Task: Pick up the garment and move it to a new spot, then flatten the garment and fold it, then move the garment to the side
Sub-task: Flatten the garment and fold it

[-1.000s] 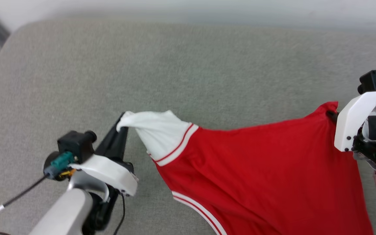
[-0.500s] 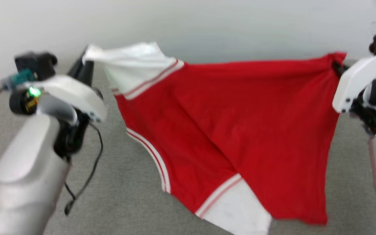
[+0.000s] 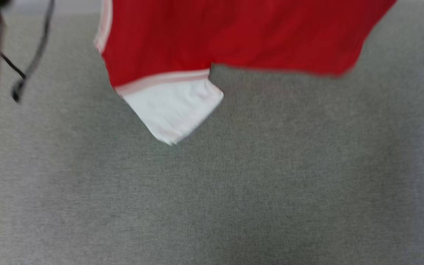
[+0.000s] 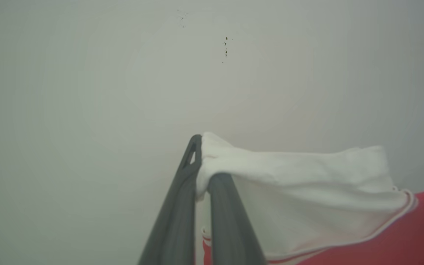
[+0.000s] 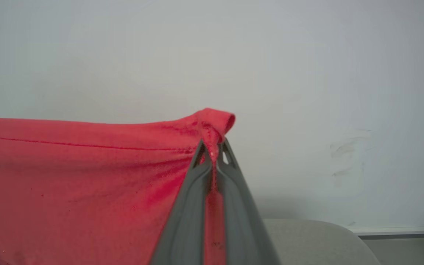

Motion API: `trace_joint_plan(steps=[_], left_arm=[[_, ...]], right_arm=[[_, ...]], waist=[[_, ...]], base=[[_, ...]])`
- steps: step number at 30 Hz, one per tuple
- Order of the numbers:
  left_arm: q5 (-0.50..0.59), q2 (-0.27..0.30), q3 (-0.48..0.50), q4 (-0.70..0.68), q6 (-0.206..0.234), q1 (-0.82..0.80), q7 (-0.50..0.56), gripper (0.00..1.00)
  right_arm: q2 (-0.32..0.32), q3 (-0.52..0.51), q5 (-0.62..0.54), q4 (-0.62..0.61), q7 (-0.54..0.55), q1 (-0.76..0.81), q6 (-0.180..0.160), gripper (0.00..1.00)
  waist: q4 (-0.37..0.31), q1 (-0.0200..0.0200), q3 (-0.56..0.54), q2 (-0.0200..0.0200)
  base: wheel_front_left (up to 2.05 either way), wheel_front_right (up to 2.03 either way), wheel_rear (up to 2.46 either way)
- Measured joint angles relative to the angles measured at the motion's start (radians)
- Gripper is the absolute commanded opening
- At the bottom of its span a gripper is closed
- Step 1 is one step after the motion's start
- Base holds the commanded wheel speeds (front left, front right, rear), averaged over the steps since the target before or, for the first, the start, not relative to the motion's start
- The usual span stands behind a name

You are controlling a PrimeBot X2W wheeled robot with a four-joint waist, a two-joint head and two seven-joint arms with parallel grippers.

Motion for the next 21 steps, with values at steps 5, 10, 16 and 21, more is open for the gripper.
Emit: trace_joint_plan(steps=[5,10,16,21], left_arm=[[0.046,0.012,-0.010,0.026,-0.005,-0.171,-0.008,0.00],[0.066,0.016,-0.010,0.045,-0.013,-0.282,-0.023,0.00],[0.070,0.012,-0.010,0.086,-0.019,-0.336,-0.045,0.00],[0.059,0.003,-0.012,0.142,-0.033,-0.332,-0.059,0.00]], right_arm=[[0.001,-0.008,0.004,0.008,-0.056,-0.155,0.000,0.00],[-0.004,0.004,0.016,0.028,-0.102,-0.262,0.000,0.00],[-0.012,0.032,0.030,0.073,-0.152,-0.336,0.000,0.00],[-0.006,0.070,0.042,0.142,-0.179,-0.339,0.000,0.00]], waist=[[-0.009,0.0000,0.123,0.0000],[-0.016,0.0002,0.234,0.0000],[-0.017,0.0002,0.333,0.0000],[-0.012,0.0002,0.372,0.0000]], base=[[0.00,0.00,0.00],[0.00,0.00,0.00],[0.00,0.00,0.00],[0.00,0.00,0.00]])
